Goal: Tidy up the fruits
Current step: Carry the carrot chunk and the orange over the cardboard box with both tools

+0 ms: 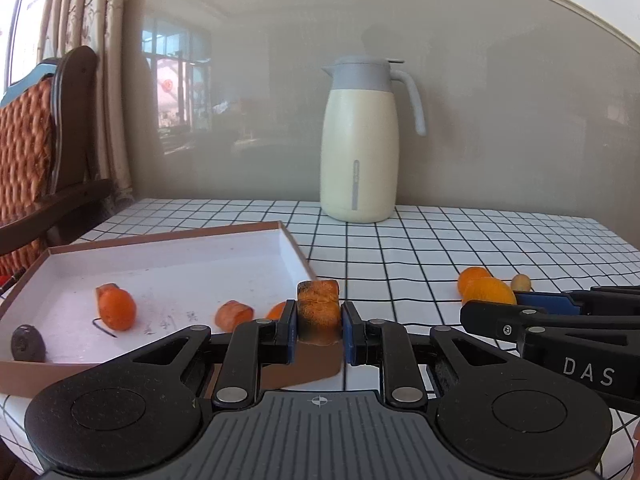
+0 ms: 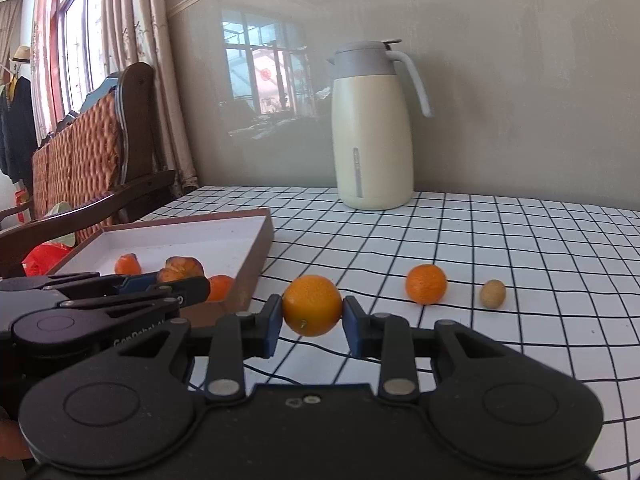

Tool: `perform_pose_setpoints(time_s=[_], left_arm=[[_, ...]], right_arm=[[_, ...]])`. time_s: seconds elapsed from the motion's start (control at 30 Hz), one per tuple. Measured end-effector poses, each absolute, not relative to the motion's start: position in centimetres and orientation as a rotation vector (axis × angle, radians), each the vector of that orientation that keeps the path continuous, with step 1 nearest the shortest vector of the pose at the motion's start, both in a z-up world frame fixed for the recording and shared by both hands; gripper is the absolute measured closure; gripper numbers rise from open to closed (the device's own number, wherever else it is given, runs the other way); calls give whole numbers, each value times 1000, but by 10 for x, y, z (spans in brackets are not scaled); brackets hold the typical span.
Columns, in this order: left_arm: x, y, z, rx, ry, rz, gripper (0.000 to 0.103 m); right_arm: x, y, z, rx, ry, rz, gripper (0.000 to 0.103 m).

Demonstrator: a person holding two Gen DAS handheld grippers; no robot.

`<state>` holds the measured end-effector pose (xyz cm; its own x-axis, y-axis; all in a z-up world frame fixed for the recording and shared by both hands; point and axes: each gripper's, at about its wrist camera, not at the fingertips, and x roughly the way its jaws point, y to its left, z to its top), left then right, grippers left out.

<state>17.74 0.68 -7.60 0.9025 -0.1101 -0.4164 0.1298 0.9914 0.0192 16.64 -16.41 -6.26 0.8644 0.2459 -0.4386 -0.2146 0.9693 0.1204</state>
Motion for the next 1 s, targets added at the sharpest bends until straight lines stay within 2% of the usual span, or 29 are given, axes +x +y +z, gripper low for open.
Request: perform_pose_setpoints(time_s=[0.63,1.0], left_arm=[[154,119,-72,-32,410,74,81],[155,155,-70,-66,393,142,81]], right_arm=[[171,-56,-54,3,445,491,79],[178,-37,-49,22,418,508,79]])
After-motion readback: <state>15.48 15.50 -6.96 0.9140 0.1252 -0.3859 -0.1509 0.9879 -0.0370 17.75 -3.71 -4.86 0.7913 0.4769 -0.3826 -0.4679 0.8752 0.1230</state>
